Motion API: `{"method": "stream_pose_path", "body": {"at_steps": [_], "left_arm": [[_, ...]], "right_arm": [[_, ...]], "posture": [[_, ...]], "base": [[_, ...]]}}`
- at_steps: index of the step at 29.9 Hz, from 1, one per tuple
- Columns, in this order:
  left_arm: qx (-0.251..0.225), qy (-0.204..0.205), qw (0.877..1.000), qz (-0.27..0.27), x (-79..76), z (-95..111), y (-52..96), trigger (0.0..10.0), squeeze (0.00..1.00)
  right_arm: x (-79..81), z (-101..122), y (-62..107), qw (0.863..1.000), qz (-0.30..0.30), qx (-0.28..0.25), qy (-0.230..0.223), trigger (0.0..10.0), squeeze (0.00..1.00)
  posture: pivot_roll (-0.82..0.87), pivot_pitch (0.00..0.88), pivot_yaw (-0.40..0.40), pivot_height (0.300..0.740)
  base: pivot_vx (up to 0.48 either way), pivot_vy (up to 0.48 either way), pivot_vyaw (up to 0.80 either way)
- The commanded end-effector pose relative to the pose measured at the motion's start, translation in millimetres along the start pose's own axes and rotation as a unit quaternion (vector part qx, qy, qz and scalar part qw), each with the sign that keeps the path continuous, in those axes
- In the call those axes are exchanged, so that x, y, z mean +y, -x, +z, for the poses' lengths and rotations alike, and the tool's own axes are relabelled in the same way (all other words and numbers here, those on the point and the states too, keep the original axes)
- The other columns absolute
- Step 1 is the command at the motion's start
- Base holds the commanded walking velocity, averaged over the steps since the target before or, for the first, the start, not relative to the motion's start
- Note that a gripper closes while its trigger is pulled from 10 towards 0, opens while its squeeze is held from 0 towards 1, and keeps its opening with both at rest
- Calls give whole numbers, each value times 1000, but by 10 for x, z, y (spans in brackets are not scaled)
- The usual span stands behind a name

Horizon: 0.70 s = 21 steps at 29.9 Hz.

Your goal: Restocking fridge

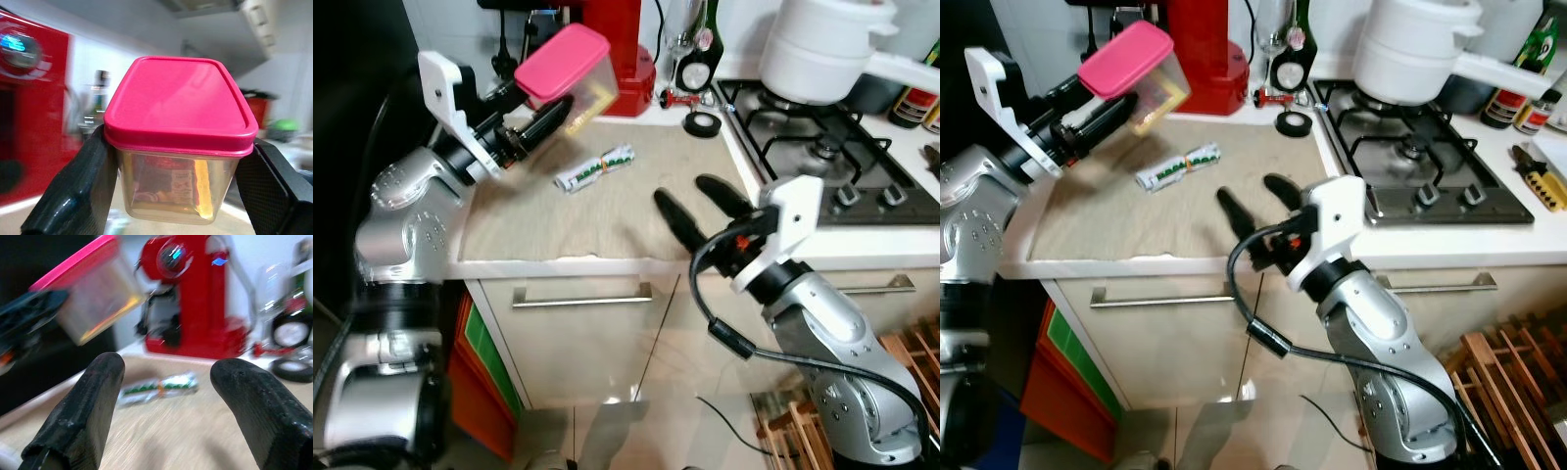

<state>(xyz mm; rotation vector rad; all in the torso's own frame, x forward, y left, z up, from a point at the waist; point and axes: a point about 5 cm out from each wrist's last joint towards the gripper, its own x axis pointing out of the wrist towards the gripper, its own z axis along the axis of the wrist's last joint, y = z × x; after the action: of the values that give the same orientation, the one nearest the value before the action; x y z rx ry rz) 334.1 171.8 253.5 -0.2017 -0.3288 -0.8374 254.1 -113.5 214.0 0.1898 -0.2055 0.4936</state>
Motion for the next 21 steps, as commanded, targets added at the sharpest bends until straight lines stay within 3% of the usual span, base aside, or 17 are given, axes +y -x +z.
{"method": "stream_pose_path", "body": {"at_steps": [1, 3, 8, 12, 13, 14, 21], "left_arm": [[-20, 20, 999, -25, -144, 71, -54, 0, 0], [-35, 44, 998, -23, -220, 88, -49, 0, 0], [-36, 56, 997, -28, -294, 94, -40, 0, 0], [2, 6, 1000, 5, -353, 2, -26, 0, 0], [16, -5, 1000, 16, -388, -38, -24, 3569, 0], [31, -27, 999, 28, -413, -78, -23, 10000, 0], [80, -116, 988, 57, -555, -296, -8, 10000, 0]], "right_arm": [[-103, 34, 5, 999, -38, -10, 11, 10000, 0], [-182, 56, 18, 996, -81, -15, 23, 10000, 0], [-270, 64, 54, 992, -122, -18, 22, 10000, 0], [-315, 84, 108, 987, -153, -20, 35, 10000, 0], [-309, 89, 133, 987, -158, -20, 37, 10000, 0], [-298, 91, 158, 986, -160, -20, 39, 10000, 0], [-181, 45, 344, 986, -162, -4, 44, 10000, 0]], "posture": [[13, 15, -43, 740], [10, 15, -38, 740], [4, 17, -30, 740], [-5, 16, -19, 740], [-7, 16, -17, 740], [-8, 16, -15, 740], [-12, 15, -10, 740]], "base": [[0, 0, 0], [0, 0, 0], [0, 0, -730], [0, 0, -800], [0, 0, -800], [0, 0, -800], [0, 0, -800]]}}
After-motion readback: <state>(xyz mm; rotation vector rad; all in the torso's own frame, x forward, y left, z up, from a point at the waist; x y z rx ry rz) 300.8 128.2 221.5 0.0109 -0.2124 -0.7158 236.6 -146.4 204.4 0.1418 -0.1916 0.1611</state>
